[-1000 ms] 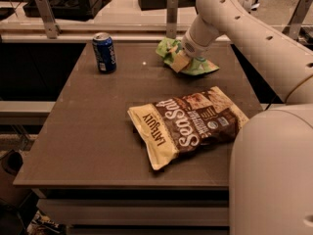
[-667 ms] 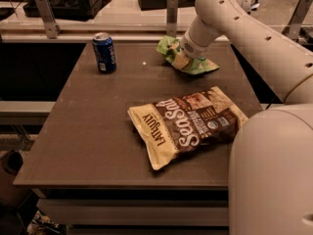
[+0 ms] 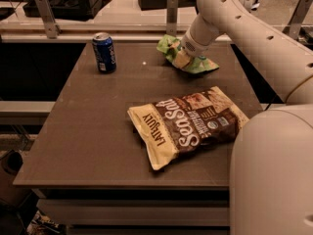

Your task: Pick green rice chip bag

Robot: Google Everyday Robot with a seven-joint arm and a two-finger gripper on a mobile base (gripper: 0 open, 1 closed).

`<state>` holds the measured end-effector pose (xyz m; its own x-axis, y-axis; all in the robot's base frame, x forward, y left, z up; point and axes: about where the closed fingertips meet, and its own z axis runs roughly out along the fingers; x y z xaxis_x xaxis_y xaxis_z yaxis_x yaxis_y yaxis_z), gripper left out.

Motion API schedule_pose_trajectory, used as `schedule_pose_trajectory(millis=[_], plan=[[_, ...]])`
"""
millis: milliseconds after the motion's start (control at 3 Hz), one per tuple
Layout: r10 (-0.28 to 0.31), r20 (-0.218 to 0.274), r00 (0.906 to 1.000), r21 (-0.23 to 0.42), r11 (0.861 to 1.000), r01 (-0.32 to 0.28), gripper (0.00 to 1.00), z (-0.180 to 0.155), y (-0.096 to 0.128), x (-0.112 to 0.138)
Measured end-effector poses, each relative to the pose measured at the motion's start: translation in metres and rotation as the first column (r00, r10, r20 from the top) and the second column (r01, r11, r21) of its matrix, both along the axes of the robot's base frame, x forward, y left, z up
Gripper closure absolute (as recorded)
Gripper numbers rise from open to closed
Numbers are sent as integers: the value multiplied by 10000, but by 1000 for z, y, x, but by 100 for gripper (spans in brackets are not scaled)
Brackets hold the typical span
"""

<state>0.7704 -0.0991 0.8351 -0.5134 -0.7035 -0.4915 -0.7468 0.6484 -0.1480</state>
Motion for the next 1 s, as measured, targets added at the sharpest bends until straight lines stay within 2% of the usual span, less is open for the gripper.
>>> schedule_pose_trajectory(millis=[333, 1000], plan=[[-106, 332, 9994, -53, 9999, 108, 100, 18, -7, 2], [-246, 1165, 9929, 638, 9978, 172, 100, 58, -35, 1]])
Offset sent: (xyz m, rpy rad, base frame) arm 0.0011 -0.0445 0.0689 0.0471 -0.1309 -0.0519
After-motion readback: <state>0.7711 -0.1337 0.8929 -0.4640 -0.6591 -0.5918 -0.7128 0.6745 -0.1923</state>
